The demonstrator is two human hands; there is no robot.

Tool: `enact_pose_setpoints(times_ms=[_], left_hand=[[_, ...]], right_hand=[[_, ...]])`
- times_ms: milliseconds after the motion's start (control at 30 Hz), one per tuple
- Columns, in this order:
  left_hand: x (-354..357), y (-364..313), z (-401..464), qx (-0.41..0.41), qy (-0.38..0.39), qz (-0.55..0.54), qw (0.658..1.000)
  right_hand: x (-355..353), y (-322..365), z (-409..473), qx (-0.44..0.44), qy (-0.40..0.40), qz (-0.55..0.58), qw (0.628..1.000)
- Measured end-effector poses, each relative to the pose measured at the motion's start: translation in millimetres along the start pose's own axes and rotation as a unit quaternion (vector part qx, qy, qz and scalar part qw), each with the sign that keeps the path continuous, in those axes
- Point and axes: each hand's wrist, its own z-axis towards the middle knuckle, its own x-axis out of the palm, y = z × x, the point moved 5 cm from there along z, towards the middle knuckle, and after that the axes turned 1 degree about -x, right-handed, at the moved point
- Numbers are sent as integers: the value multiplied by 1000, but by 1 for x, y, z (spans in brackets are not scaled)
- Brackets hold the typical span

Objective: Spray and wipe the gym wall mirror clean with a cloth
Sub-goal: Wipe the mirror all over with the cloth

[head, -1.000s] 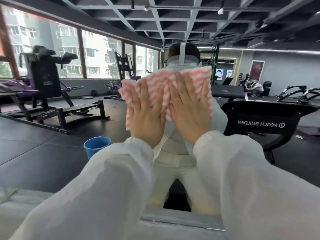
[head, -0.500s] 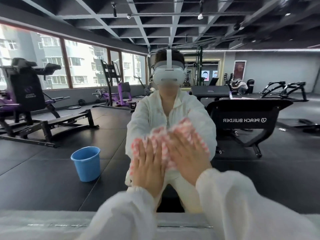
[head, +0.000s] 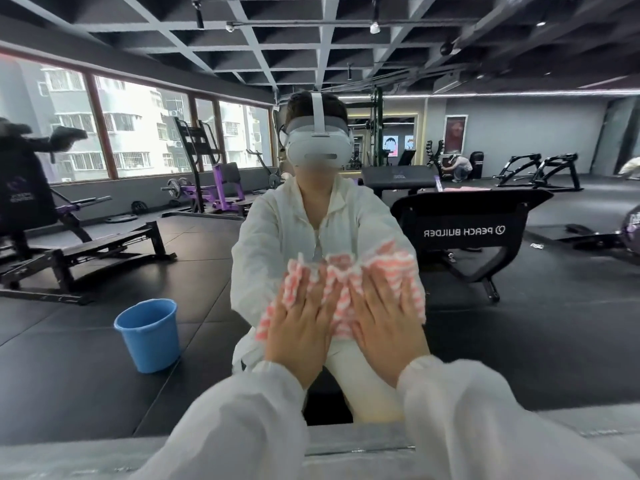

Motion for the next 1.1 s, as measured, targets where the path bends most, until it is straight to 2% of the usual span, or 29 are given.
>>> enact_pose_setpoints(times_ms=[133,233,333,500,600,733,900,1000,1100], left_hand=[[-4,1,12,48,23,8,999],[-33,18,71,28,7,41,999],[-57,27,136,15,37,78,996],[-82,27,198,-21,36,11,999],[-74,11,185,-9,46,-16,999],[-46,-15,139,62,102,24,993],[-3,-51,56,164,72,51,983],[17,-70,12,219,115,54,968],[33,-86,-31,273,215,69,935]], right_hand=[[1,-4,-14,-24,56,-22,998],[-19,-47,37,34,20,-37,999],[-47,-100,92,98,13,-56,994],[-62,-136,117,149,-7,-2,989],[-52,-130,98,148,-10,-7,989],[-29,-108,43,122,7,-10,992],[7,-60,-44,114,57,18,992],[25,-26,-94,116,96,53,987],[34,4,-137,120,122,92,981]])
